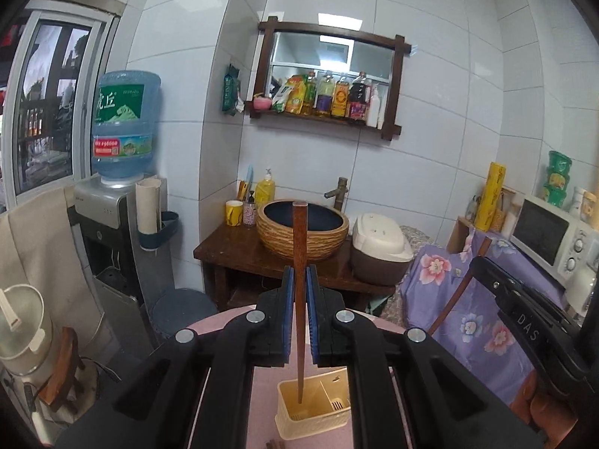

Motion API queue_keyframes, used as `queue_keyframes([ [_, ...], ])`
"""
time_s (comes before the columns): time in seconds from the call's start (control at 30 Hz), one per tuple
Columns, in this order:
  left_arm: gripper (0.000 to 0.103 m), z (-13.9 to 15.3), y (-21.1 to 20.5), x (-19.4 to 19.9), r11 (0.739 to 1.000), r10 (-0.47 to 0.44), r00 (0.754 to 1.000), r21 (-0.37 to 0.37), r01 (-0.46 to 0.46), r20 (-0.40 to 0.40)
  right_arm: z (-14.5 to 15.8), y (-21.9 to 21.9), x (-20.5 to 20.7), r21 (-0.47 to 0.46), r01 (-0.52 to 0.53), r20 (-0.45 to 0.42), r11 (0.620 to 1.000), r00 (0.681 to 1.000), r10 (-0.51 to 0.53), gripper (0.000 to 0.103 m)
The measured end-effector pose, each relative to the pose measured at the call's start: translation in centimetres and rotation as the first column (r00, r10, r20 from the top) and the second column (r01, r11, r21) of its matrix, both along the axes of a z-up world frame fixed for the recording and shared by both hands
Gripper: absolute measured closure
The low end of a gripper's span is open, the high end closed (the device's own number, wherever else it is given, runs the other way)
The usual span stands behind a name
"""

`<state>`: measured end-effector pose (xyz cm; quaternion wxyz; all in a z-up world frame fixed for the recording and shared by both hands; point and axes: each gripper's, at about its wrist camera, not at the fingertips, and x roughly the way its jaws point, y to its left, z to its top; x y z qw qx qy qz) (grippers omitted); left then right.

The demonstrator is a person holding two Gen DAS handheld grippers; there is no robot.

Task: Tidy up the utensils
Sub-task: 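Lower both chopsticks into the beige holder and open both grippers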

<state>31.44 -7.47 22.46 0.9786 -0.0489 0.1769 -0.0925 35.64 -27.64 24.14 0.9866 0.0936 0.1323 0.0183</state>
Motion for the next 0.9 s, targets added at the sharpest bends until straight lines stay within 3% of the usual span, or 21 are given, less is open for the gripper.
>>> queue_keyframes([
  [0.1, 0.095, -3.0, -0.8, 1.7, 1.000, 0.008, 1.000, 0.011, -0.008, -0.019, -3.4, -0.1, 2.0, 0.008, 0.010, -0.036, 1.000, 0.999, -0.010, 0.095],
  [0.23, 0.095, -7.1, -1.0, 3.6, 1.000, -0.001, 0.995, -0.008, 0.001, -0.101, -8.6, -0.3, 4.1, 0.033, 0.002, -0.133, 0.999, 0.991, 0.002, 0.095],
  [0.37, 0.095, -10.4, -0.8, 4.7, 1.000, -0.010, 0.985, -0.022, 0.006, -0.174, -11.7, -0.8, 5.1, 0.058, -0.005, -0.191, 0.998, 0.982, 0.016, 0.095],
  [0.5, 0.095, -12.4, -0.4, 5.7, 1.000, -0.005, 0.974, -0.026, -0.001, -0.225, -13.2, -1.8, 5.7, 0.089, 0.011, -0.223, 0.996, 0.975, 0.009, 0.095],
  [0.73, 0.095, -14.1, -0.3, 6.3, 0.999, -0.016, 0.959, -0.044, 0.003, -0.282, -13.5, -1.9, 5.2, 0.086, 0.015, -0.203, 0.996, 0.979, 0.002, 0.095],
  [0.9, 0.093, -14.4, -0.5, 6.1, 1.000, -0.007, 0.963, -0.025, 0.000, -0.271, -13.8, -1.8, 4.9, 0.060, 0.052, -0.196, 0.997, 0.980, -0.040, 0.093],
])
